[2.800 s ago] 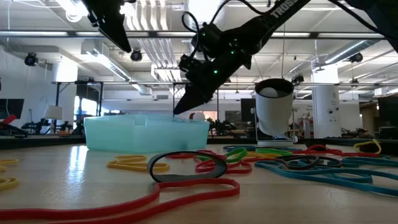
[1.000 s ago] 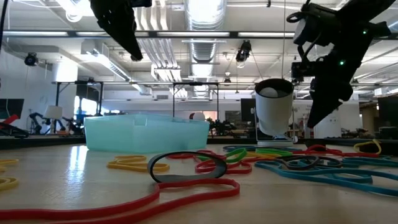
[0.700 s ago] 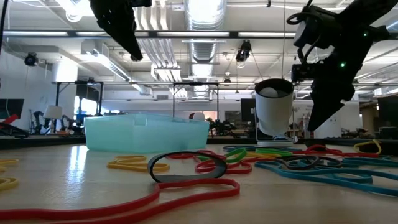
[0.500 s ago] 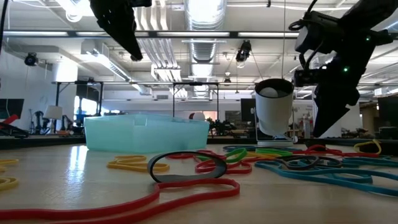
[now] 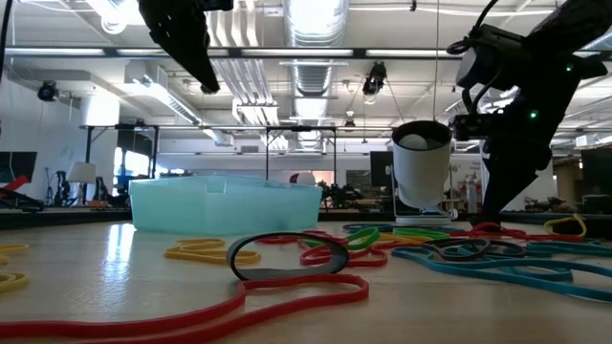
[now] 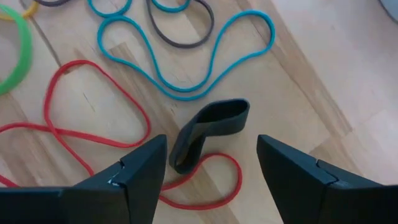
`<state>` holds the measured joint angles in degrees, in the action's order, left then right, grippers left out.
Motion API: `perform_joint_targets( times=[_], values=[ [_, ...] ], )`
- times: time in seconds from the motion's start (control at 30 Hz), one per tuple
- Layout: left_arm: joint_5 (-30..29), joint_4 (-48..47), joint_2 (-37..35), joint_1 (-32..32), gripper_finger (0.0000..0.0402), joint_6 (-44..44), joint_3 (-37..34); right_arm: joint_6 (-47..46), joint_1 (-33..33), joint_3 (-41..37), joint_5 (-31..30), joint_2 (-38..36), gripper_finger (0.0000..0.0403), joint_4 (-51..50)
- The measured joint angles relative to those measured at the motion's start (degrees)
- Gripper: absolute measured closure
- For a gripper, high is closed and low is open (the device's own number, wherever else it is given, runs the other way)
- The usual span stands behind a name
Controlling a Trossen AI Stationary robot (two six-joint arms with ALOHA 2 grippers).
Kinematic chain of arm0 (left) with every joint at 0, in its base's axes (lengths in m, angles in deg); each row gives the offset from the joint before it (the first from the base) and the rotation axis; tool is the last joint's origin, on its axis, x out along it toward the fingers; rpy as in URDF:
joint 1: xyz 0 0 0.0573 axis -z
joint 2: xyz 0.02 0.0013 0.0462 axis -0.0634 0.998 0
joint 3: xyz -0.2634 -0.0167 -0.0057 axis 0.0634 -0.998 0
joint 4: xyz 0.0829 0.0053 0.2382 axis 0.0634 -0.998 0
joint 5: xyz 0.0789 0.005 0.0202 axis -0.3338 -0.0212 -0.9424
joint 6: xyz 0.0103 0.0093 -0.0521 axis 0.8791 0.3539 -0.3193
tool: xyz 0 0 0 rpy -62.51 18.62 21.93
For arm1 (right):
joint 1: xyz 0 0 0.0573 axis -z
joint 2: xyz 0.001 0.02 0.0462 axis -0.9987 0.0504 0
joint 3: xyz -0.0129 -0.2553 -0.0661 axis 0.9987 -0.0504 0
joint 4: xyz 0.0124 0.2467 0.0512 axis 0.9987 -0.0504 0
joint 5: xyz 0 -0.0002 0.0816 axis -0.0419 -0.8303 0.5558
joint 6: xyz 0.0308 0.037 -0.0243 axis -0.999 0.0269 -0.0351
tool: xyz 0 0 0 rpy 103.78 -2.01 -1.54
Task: Pick and place rubber bands into bin
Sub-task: Put the black rubber band into the green bin
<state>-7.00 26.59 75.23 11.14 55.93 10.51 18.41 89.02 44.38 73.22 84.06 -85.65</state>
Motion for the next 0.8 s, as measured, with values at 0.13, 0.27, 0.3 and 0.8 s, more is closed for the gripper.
perform_joint_targets(
  times=[0.13, 0.27, 0.3, 0.8],
  values=[
    [0.0, 0.0, 0.0, 0.0, 0.0296, 0.0, 0.0, -0.9, 0.0, -0.7, -0.1, 0.0, 0.0163, -0.1],
    [0.0, 0.0, 0.0, 0.0, 0.0296, 0.0, 0.0, -0.9, 0.0, -0.7, -0.6, 0.0, 0.0177, 0.0],
    [0.0, 0.0, 0.0, 0.0, 0.0296, 0.0, 0.0, -0.9, 0.0, -0.7, -0.6, 0.0, 0.0182, 0.1],
    [0.0, 0.0, 0.0, 0.0, 0.0296, 0.0, 0.0, -0.7, -0.1, -0.7, 3.9, 4.9, 0.0236, 4.4]
  ],
)
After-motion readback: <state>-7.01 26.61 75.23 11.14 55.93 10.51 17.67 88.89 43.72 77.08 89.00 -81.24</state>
